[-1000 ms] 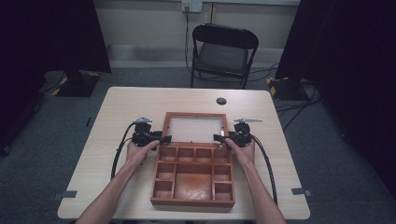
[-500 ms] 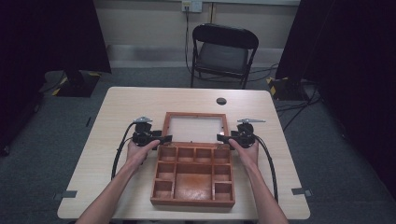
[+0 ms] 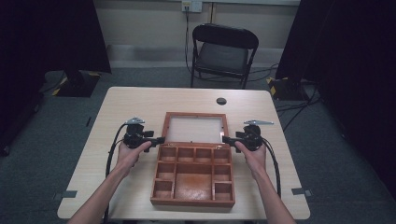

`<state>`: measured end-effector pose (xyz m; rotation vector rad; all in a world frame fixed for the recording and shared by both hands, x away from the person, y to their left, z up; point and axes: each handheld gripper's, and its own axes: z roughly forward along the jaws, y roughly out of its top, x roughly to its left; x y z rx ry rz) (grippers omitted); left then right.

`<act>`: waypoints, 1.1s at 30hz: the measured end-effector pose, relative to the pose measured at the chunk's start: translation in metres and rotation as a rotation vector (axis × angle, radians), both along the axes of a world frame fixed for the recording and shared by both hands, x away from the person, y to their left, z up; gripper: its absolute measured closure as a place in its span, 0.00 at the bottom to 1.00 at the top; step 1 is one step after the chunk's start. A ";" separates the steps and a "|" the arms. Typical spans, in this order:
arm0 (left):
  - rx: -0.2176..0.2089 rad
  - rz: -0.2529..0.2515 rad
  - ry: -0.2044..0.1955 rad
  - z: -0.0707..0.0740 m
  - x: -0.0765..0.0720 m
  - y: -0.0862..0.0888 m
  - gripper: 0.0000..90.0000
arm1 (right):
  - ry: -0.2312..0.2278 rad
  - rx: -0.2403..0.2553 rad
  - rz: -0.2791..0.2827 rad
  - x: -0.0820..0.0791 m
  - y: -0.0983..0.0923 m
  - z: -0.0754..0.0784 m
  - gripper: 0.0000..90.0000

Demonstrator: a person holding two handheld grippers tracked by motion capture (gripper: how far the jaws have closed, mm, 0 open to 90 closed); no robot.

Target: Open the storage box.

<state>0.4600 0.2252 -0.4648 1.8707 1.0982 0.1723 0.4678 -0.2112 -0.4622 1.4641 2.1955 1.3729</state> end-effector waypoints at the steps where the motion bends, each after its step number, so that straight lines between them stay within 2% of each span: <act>1: 0.003 0.010 -0.002 0.001 -0.002 0.004 0.30 | 0.006 -0.005 -0.006 -0.003 -0.004 0.002 0.22; 6: 0.024 0.034 -0.013 0.005 -0.010 0.019 0.29 | -0.002 -0.032 -0.009 -0.018 -0.021 0.009 0.21; 9: 0.044 0.029 -0.020 0.006 -0.015 0.026 0.28 | -0.018 -0.032 -0.021 -0.031 -0.035 0.013 0.19; 10: 0.051 0.025 -0.023 0.005 -0.016 0.028 0.28 | -0.018 -0.032 -0.021 -0.031 -0.035 0.013 0.19; 11: 0.061 0.024 -0.024 0.004 -0.019 0.031 0.27 | -0.023 -0.044 -0.022 -0.039 -0.039 0.015 0.18; 16: 0.100 0.027 -0.012 -0.001 -0.031 0.041 0.27 | -0.022 -0.067 -0.012 -0.055 -0.047 0.014 0.19; 17: 0.127 0.033 -0.001 -0.003 -0.035 0.043 0.27 | -0.023 -0.068 -0.015 -0.063 -0.051 0.014 0.19; 20: 0.145 0.042 0.001 -0.005 -0.039 0.047 0.27 | -0.021 -0.080 -0.020 -0.069 -0.053 0.013 0.19; 22: 0.156 0.051 0.001 -0.006 -0.044 0.052 0.27 | -0.014 -0.097 -0.023 -0.074 -0.057 0.011 0.19; 25: 0.211 0.073 0.004 -0.010 -0.051 0.061 0.26 | 0.012 -0.134 -0.046 -0.085 -0.068 0.003 0.19; 26: 0.212 0.098 0.010 -0.012 -0.054 0.067 0.25 | 0.018 -0.139 -0.056 -0.087 -0.070 0.001 0.19; 28: 0.216 0.111 0.012 -0.012 -0.055 0.070 0.25 | 0.026 -0.146 -0.063 -0.090 -0.073 -0.001 0.18; 29: 0.229 0.122 0.016 -0.013 -0.057 0.074 0.25 | 0.034 -0.159 -0.068 -0.092 -0.075 -0.003 0.17; 30: 0.234 0.123 0.020 -0.014 -0.059 0.076 0.26 | 0.056 -0.202 -0.092 -0.096 -0.077 -0.008 0.16; 31: 0.263 0.120 0.027 -0.017 -0.063 0.081 0.26 | 0.064 -0.216 -0.099 -0.097 -0.078 -0.010 0.17; 33: 0.264 0.129 0.022 -0.019 -0.067 0.083 0.26 | 0.069 -0.235 -0.109 -0.099 -0.079 -0.012 0.19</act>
